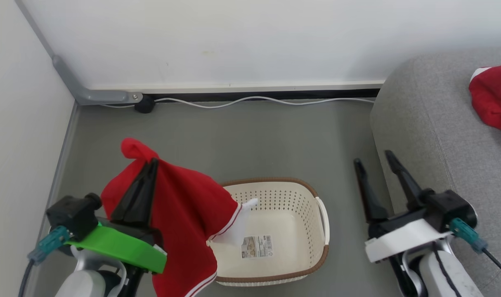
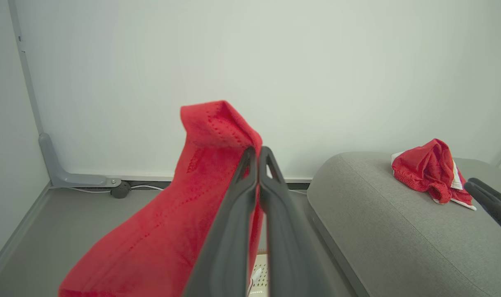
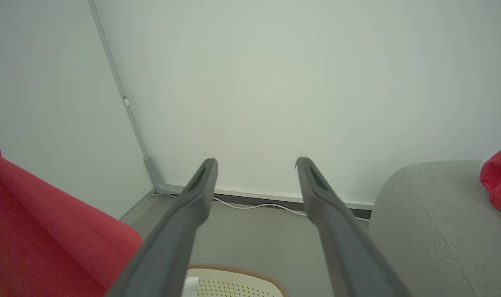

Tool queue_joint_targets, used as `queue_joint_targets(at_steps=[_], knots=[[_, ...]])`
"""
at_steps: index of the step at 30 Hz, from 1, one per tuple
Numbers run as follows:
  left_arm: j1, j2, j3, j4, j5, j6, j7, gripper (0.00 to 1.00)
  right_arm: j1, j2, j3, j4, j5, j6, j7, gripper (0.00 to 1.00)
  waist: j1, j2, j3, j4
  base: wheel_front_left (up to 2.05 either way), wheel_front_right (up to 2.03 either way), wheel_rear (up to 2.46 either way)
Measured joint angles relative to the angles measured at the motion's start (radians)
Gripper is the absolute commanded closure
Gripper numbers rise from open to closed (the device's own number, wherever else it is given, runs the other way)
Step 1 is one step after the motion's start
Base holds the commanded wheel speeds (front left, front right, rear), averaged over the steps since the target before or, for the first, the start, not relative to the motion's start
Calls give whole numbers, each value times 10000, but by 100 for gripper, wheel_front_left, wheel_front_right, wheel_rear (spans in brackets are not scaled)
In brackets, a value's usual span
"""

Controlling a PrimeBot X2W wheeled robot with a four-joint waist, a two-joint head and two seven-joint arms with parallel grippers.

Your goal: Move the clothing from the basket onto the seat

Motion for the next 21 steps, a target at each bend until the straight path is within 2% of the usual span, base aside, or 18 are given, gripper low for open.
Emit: queue_joint_targets(at_steps=[8,21], knots=[[-604,-27,-660,-516,303,-65,522,100,-891,6,1862,-23,-384,412,0,0,0,0,297,119,0,0,0],[-1030,-407,-1342,-508,366,-153,1035,100,-1837,12,4435,445,-311,504,0,0,0,0,322,402,0,0,0]])
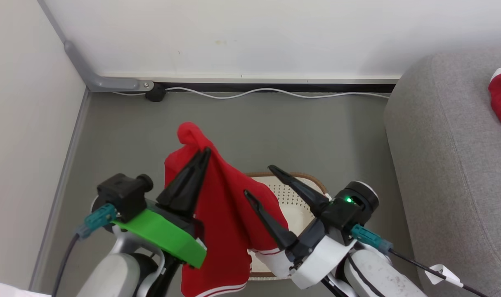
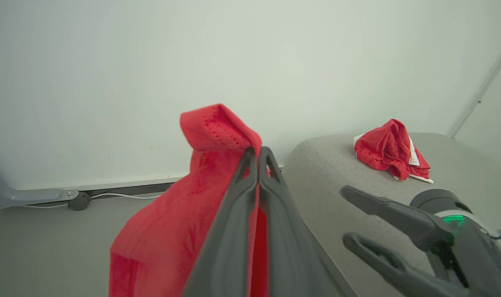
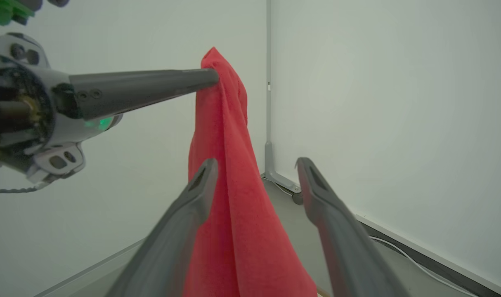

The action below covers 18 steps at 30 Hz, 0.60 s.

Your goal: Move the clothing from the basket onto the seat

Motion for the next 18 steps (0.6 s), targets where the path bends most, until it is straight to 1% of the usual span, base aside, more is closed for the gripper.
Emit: queue_joint_targets(at_steps=[5,13,14,15,16,18], knots=[[-130,-186,-510,-46,27,-123,182,100,-228,-2,355,186,167,0,0,0,0,0,-7,40,0,0,0],[-245,-512,-1243,-514,44,-263,368,100,-589,-4,389,470,543,0,0,0,0,0,-9,111,0,0,0],[-254,-546,-1290,-585,40,-293,418,100,-600,-4,391,585,585,0,0,5,0,0,-9,117,0,0,0],[-262,-583,-1346,-642,40,-299,451,100,-602,-6,412,740,637,0,0,89,0,0,-10,123,0,0,0],[-279,-612,-1402,-692,40,-303,451,100,-601,-15,483,894,725,0,2,100,0,0,-10,127,0,0,0],[-305,-671,-1440,-786,40,-303,477,100,-599,-13,602,1060,892,0,2,100,0,0,-10,131,0,0,0]])
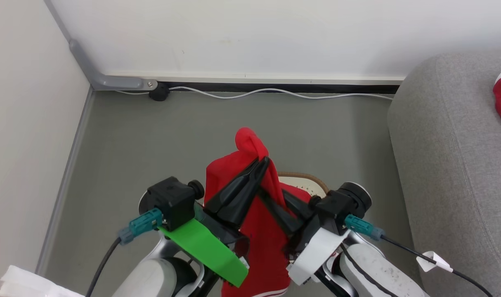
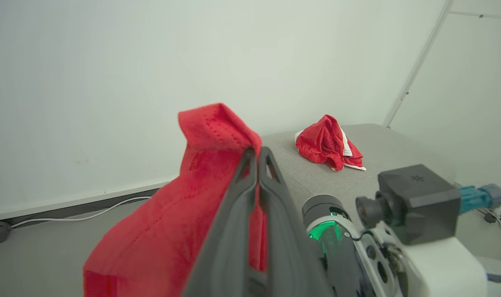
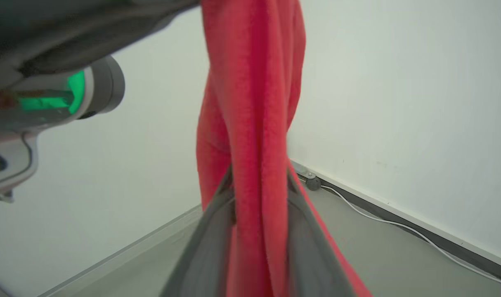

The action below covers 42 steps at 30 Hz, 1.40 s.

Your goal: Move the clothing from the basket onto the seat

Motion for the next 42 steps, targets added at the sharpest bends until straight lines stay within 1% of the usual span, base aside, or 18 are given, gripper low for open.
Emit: queue_joint_targets(at_steps=[1,3,4,5,13,19,21,23,24,25,29,32,36,40,42], knots=[[-3,-2,33,-36,2,0,19,100,-3,4,-8,29,167,8,0,100,0,0,4,-18,0,0,0],[-2,35,165,-44,8,58,19,35,-12,8,-27,33,272,10,0,100,0,0,11,-83,0,0,0],[0,67,226,-48,23,81,19,5,-25,13,-69,31,322,10,0,100,0,0,18,-127,0,0,0],[1,94,270,-48,44,138,19,0,-44,13,-151,27,343,12,0,100,0,0,26,-180,0,0,0],[220,201,447,35,61,326,-13,0,-306,-38,-1080,-349,420,-33,2,100,0,0,123,-816,0,0,0],[293,186,163,115,61,303,-59,0,-317,-405,-1808,-890,420,-474,2,100,0,0,176,-1525,0,0,0],[293,169,19,163,61,219,-58,0,-299,-516,-2034,-1074,418,-644,2,100,0,0,195,-1787,0,0,0],[293,161,-142,203,61,148,-40,0,-229,-587,-2203,-1244,418,-740,0,100,0,0,214,-2049,0,0,0],[293,161,-142,203,61,148,-40,0,-229,-587,-2203,-1244,418,-740,0,100,0,0,214,-2049,0,0,0],[291,148,-205,217,61,128,-38,0,-171,-616,-2272,-1319,418,-828,0,100,0,0,226,-2186,0,0,0],[281,134,-454,236,61,42,29,0,71,-652,-2410,-1624,420,-993,0,100,0,0,287,-2727,0,0,0],[265,132,-562,242,61,0,100,0,183,-652,-2539,-1870,422,-1080,0,100,0,0,356,-3141,0,0,0],[263,140,-566,224,100,2,150,0,295,-646,-2698,-2067,535,-1089,2,100,0,0,493,-3694,0,0,0],[263,211,-382,73,453,240,236,0,294,-566,-2913,-2184,993,-1060,2,100,0,0,723,-4223,0,0,0],[264,213,-424,13,514,251,349,0,268,-548,-3302,-2243,1193,-1066,0,100,0,0,921,-4427,0,0,0]])
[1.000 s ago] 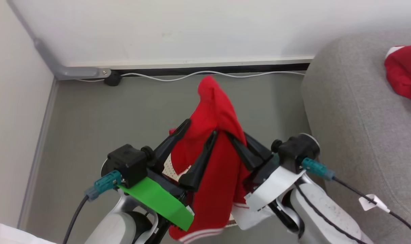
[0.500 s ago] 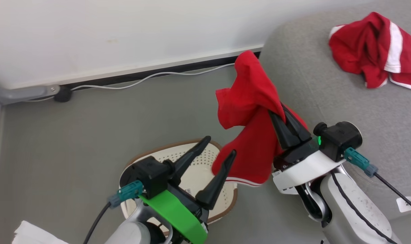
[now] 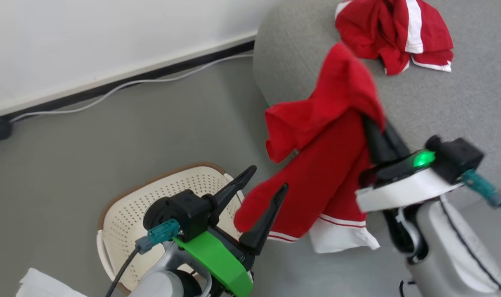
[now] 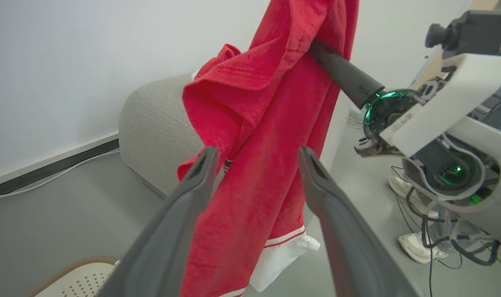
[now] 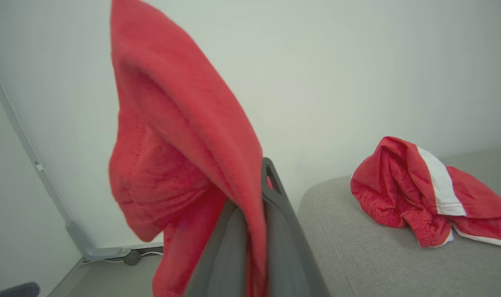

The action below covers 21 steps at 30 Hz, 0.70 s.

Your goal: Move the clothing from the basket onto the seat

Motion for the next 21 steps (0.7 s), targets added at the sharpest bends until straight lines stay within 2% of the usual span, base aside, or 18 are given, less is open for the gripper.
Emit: queue_joint_targets(at_steps=[6,10,12,17,21], knots=[[21,-2,-17,-31,-8,311,353,0,-1063,-29,-1779,128,803,-201,0,100,0,0,787,-331,0,0,0],[104,-8,-15,-82,-104,466,514,0,-2380,50,-2924,798,2040,-276,4,100,0,0,1398,-326,0,0,0],[117,-10,-27,-148,-102,573,596,0,-3031,38,-3446,1164,2418,-422,79,100,0,0,1697,-272,0,0,0],[120,42,-8,-430,2,798,788,0,-5176,-485,-5202,1603,3221,-953,309,100,0,0,2393,1,0,0,0],[132,397,288,-688,184,1035,863,0,-7129,-1120,-6228,1664,3593,-1170,366,100,0,0,2942,282,0,0,0]])
